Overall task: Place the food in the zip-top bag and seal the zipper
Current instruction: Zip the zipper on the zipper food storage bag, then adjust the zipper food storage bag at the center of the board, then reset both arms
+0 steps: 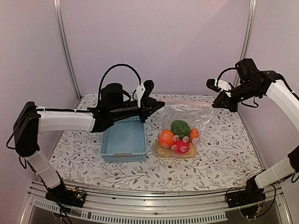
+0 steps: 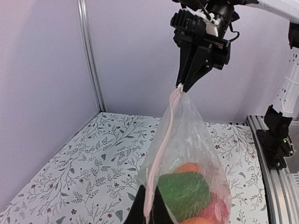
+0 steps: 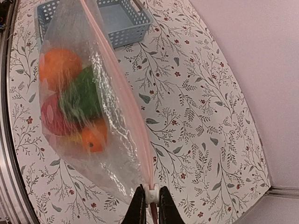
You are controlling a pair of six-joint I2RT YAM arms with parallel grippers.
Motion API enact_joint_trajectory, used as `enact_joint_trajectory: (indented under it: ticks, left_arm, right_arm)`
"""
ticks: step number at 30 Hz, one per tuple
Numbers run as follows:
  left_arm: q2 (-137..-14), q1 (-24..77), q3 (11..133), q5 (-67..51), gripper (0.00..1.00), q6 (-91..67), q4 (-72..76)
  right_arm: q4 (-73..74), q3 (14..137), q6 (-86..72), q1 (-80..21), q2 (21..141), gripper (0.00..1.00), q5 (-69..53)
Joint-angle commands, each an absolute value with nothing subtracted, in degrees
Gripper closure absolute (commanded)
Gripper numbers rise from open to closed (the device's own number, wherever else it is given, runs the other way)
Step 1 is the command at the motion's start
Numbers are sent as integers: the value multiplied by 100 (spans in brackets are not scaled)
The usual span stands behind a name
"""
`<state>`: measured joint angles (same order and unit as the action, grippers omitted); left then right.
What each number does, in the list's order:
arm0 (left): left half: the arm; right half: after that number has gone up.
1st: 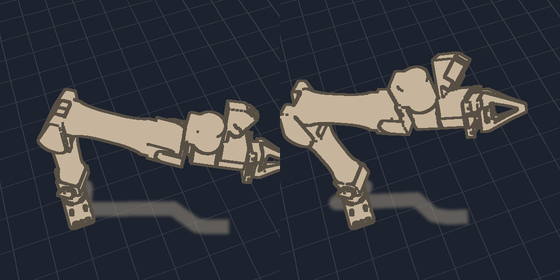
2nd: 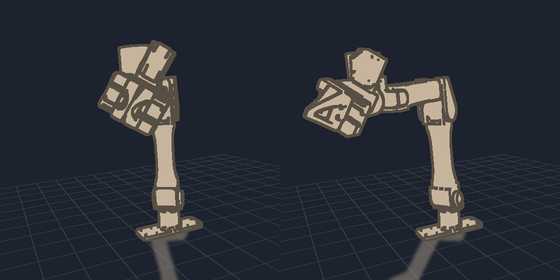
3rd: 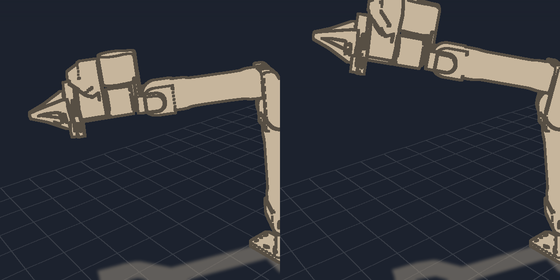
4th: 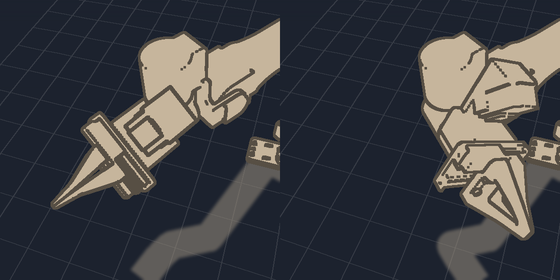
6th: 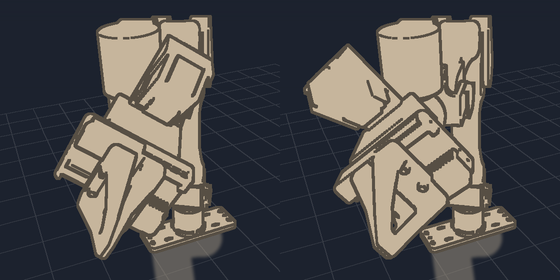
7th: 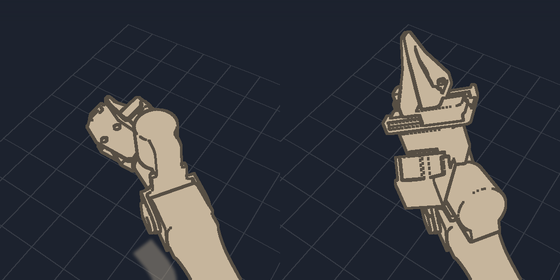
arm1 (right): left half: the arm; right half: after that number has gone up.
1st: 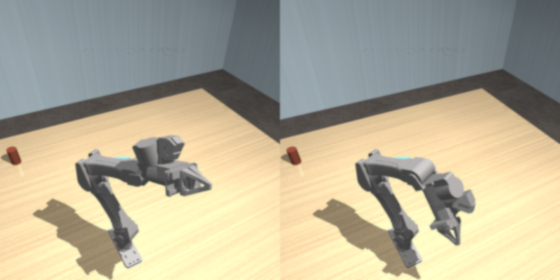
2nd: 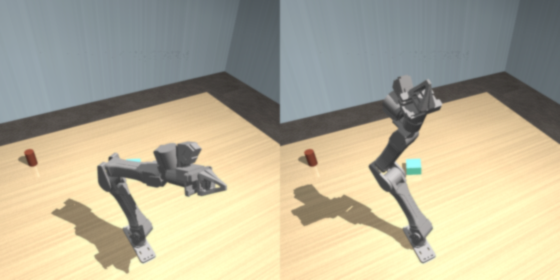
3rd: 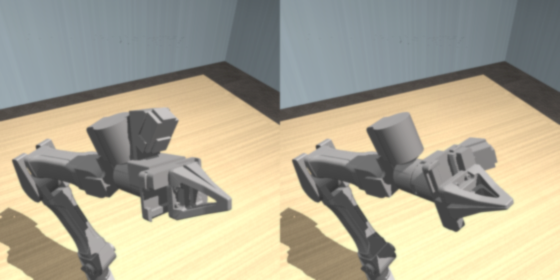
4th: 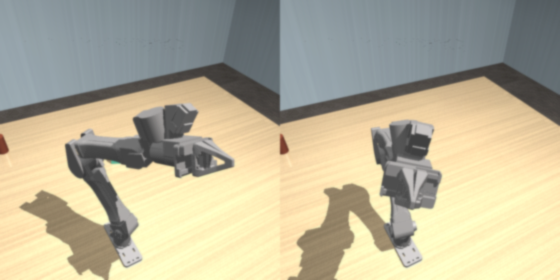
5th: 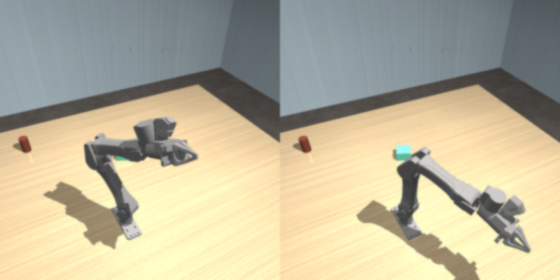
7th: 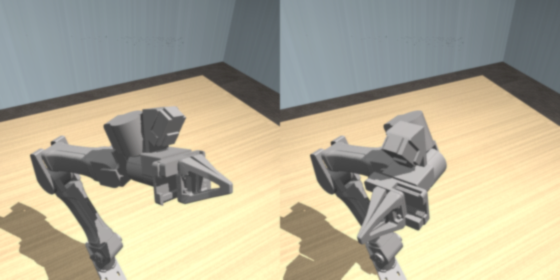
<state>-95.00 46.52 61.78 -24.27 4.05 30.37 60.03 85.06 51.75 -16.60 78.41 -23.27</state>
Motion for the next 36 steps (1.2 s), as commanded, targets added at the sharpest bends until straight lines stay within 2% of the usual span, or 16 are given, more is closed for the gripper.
enact_joint_trajectory:
  ticks: [1,5,10,14,17,20,23,26,29,30,31,32,33,34,36]
  left_arm:
    - [-10355,4157,7353,-2573,100,587,2984]
    - [-10987,3949,8455,-2731,100,1135,2613]
    - [-11051,3817,8153,-3078,99,1463,3353]
    - [-10826,3828,7468,-3356,76,1185,3361]
    - [-10520,3938,6733,-3457,65,954,3431]
    - [-9982,4123,5991,-3252,55,1054,3331]
    - [-9262,4254,5483,-2940,49,1217,2908]
    - [-8608,4263,5458,-2151,44,1239,2189]
    - [-8229,4284,5889,-866,35,1141,1430]
    - [-8174,4282,6092,-331,31,1044,1176]
    - [-8140,4282,6294,72,28,954,885]
    - [-8110,4273,6505,459,24,902,591]
    - [-8092,4261,6660,862,4,847,392]
    - [-8080,4244,6785,1223,1,799,231]
    - [-8025,4176,6894,1863,0,794,87]
  right_arm:
    - [5309,9228,5082,-1485,8285,98,-1986]
    - [5035,10045,5016,-1476,8892,99,-2008]
    - [4872,10083,5087,-1481,8986,98,-2161]
    - [4705,8635,5475,-1493,8372,93,-2592]
    - [4762,7607,5615,-1573,7842,81,-3032]
    - [5134,7138,5615,-1765,7543,63,-3303]
    - [5412,7117,5430,-1768,7300,57,-3489]
    - [5084,7110,5053,-1678,6955,56,-3530]
    - [3900,7119,4135,-1548,6794,44,-3196]
    - [3523,7123,3661,-1453,6803,43,-3080]
    - [3067,7116,3341,-1322,6824,33,-2949]
    - [2482,7024,2698,-1140,6841,10,-2727]
    - [1944,6830,2074,-868,6834,2,-2476]
    - [1532,6730,1672,-675,6817,1,-2395]
    - [1021,6715,913,-395,6849,1,-2496]
